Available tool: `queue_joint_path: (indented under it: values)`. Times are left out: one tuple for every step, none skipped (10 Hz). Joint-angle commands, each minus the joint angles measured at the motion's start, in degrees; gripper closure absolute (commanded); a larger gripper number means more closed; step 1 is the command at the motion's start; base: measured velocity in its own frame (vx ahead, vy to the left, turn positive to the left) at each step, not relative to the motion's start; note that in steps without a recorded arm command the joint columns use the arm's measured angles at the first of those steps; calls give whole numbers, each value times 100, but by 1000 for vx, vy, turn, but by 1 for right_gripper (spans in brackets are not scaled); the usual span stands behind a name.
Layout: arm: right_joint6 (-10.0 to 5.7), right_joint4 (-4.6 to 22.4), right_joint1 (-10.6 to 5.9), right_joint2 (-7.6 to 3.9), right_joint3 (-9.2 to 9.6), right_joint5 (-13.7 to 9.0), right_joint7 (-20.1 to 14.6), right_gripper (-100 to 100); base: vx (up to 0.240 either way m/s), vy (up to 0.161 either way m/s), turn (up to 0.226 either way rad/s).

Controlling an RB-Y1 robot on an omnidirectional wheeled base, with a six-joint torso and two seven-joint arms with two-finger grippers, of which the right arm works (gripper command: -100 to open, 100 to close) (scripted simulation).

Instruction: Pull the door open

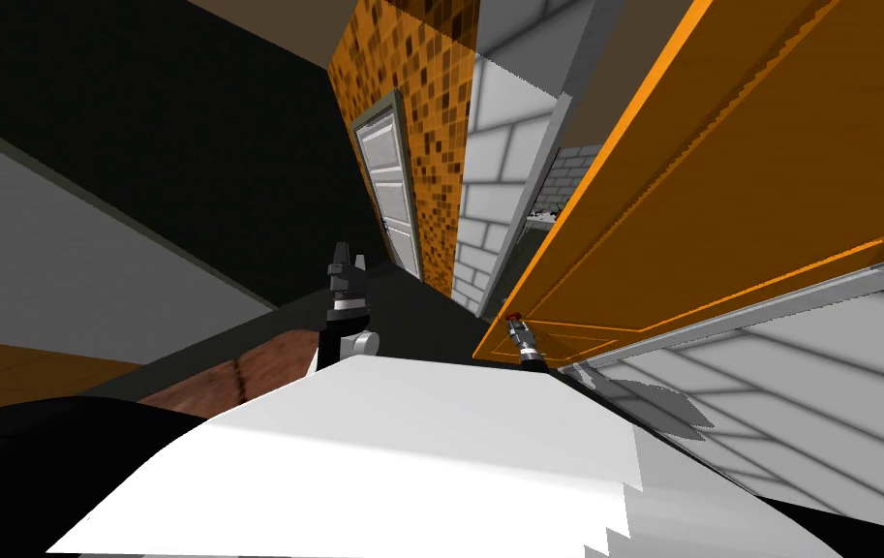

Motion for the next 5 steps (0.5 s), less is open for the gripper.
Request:
queue_joint_path:
  values:
    - [-171, 11, 72, -87, 115, 57, -134, 100, -229, -97, 139]
    - [-262, 19, 114, -144, 182, 89, -210, 100, -248, -98, 146]
    - [-407, 30, 180, -234, 289, 140, -331, 100, -243, -71, 150]
    - [-455, 34, 202, -264, 324, 157, -371, 100, -179, -79, 82]
    - [-547, 42, 244, -321, 392, 189, -448, 100, -175, -63, 84]
